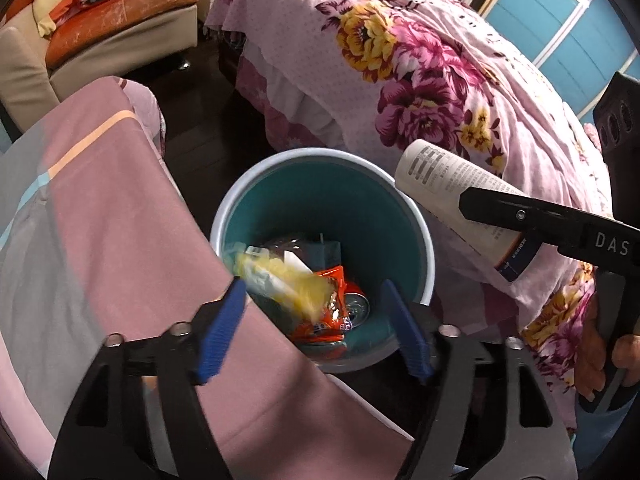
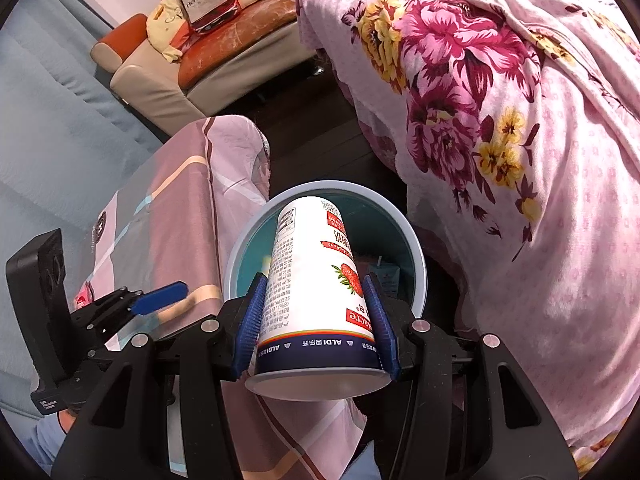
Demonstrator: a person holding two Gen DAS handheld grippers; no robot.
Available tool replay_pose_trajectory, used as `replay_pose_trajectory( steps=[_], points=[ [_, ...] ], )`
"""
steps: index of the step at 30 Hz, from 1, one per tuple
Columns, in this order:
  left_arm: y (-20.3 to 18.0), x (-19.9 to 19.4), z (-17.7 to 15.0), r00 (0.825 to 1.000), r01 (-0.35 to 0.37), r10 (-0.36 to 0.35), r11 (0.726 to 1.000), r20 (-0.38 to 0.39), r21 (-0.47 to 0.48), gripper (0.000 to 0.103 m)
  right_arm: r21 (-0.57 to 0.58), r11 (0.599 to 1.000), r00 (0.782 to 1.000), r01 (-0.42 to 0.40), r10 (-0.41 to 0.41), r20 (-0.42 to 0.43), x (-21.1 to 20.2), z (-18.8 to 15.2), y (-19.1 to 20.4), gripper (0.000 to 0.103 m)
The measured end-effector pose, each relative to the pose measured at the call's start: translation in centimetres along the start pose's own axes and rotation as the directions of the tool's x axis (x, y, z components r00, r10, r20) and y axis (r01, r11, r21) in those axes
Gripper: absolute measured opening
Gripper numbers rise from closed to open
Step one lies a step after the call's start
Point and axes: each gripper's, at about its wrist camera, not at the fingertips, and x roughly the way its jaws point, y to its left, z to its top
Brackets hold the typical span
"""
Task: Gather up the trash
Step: 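Open left tool to drop the tissue pack into the bin, then open right tool to drop the yogurt bottle into the bin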
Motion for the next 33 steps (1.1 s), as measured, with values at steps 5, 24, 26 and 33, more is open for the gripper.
replay_pose_trajectory(
  steps=[5, 24, 26, 33],
  points=[
    [0.8, -0.3, -0.3, 0.999, -0.037, 0.037, 0.999, 0.017, -0.02, 0.092, -0.009, 1.0, 1.0, 0.017, -0.017, -0.001, 0.2, 0.0, 0.3, 0.047],
    [3.1, -0.5, -1.0, 1.0, -0.024, 0.025, 0.998, 0.013, -0.064, 0.094, -0.041, 0.993, 0.992, 0.114, -0.116, -0.04, 3.0, 0.3, 1.8, 0.048],
    [3.4, -0.6, -1.1, 1.0, -0.021, 0.022, 0.997, 0.012, -0.068, 0.094, -0.05, 0.991, 0.991, 0.123, -0.125, -0.04, 3.1, 0.3, 2.1, 0.048],
    [4.6, -1.2, -1.6, 1.0, -0.007, 0.009, 0.996, 0.015, -0.092, 0.095, -0.043, 0.989, 0.989, 0.144, -0.146, -0.036, 3.1, 0.3, 2.8, 0.064]
  ],
)
